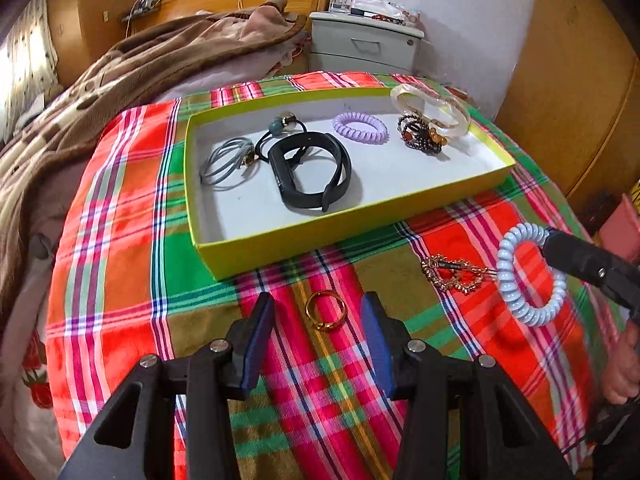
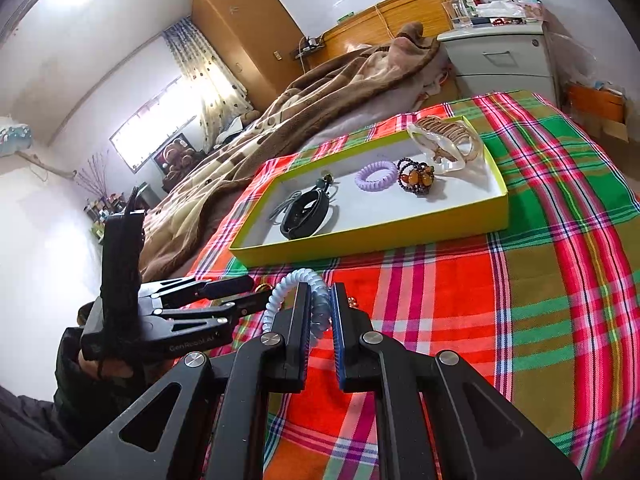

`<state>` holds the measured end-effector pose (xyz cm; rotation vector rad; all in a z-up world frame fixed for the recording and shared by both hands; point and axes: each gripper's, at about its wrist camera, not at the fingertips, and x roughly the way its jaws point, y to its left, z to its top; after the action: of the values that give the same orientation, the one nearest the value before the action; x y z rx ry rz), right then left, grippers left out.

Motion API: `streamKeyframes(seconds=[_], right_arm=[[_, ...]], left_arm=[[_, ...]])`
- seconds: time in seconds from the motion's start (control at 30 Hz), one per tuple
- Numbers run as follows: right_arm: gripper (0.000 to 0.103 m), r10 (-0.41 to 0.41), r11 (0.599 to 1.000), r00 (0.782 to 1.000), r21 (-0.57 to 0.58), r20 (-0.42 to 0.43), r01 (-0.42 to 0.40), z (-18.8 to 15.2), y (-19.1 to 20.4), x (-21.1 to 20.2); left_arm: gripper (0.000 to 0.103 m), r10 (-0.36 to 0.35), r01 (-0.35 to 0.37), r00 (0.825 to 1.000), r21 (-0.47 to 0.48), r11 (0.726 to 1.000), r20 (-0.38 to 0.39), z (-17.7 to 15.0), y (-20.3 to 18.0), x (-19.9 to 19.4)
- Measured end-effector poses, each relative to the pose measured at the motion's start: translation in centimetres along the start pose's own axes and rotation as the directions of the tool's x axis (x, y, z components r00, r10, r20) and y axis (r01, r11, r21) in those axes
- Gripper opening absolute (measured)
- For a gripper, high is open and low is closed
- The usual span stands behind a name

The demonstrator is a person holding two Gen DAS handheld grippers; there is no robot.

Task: Organize jewelry
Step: 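Grasp the gold ring with the left gripper while the right holds the blue coil tie, then carry the gold ring and blue coil tie into the box with both grippers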

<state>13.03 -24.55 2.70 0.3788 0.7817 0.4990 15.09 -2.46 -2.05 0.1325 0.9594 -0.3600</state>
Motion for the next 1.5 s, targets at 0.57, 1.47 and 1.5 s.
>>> streamKeyframes(seconds=[0.57,1.47,1.5], right_arm=[[0.01,-0.017,1.0,1.0,-0.006,0.0,0.017,0.1,-0.3,0.0],[0.01,-0.131,0.986,0.99,-0.102,0.043,0.135,5.1,1.3,2.3],[0.01,-0.137,0.985,0.99,-0.104,0.041,0.141,5.3,1.3,2.7]], left_arm=[[0.023,0.041,-0.042,0.999,0.054,0.998,0.007,0.0,-1.1,0.1],[0.023,0.026,-0.021,0.991,-0.034,0.999,0.133,3.6,2.1,-4.1],[0.023,0.027,-0.022,0.99,-0.043,0.999,0.136,3.8,2.3,-4.1]])
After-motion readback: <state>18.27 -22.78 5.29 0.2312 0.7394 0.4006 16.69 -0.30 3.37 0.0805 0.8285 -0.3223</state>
